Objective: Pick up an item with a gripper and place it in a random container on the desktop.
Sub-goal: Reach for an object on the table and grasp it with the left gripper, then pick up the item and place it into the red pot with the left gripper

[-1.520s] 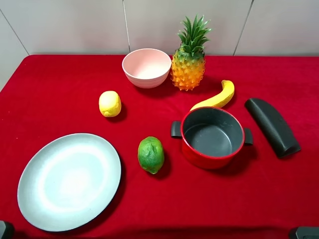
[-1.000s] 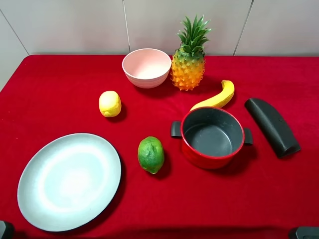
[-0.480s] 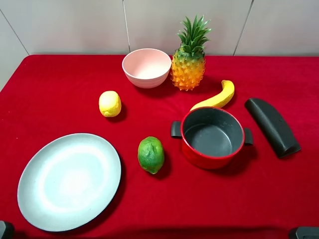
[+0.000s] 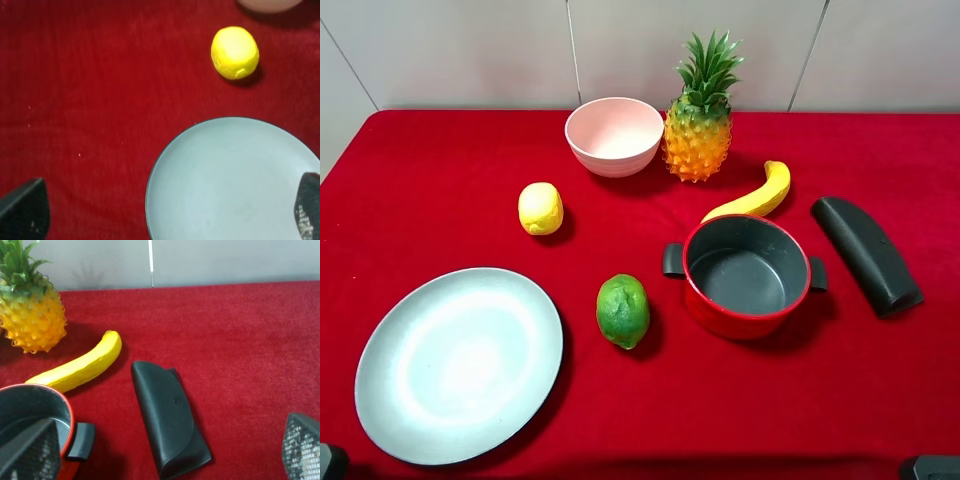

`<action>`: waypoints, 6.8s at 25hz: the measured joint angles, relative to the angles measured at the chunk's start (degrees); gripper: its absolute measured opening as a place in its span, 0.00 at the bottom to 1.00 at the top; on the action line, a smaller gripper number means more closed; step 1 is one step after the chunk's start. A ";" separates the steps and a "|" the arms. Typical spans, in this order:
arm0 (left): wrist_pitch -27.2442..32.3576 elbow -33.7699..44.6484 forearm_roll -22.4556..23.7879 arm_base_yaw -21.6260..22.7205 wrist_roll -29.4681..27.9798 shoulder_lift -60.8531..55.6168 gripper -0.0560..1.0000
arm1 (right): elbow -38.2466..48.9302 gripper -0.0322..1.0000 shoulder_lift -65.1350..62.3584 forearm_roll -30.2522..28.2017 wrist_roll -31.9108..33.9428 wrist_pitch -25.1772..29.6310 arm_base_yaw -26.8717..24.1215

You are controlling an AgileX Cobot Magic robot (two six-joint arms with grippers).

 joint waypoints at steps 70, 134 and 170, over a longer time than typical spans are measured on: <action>-12.43 -38.78 4.71 -23.94 -10.27 97.20 0.91 | 0.00 0.70 0.00 0.00 0.00 0.00 0.00; -9.71 -44.89 4.80 -26.82 -10.75 102.31 0.66 | 0.00 0.70 0.00 0.47 0.00 0.00 0.00; 2.58 -65.59 5.06 -47.65 -13.68 102.31 0.66 | 0.00 0.70 0.00 1.49 0.00 0.00 0.00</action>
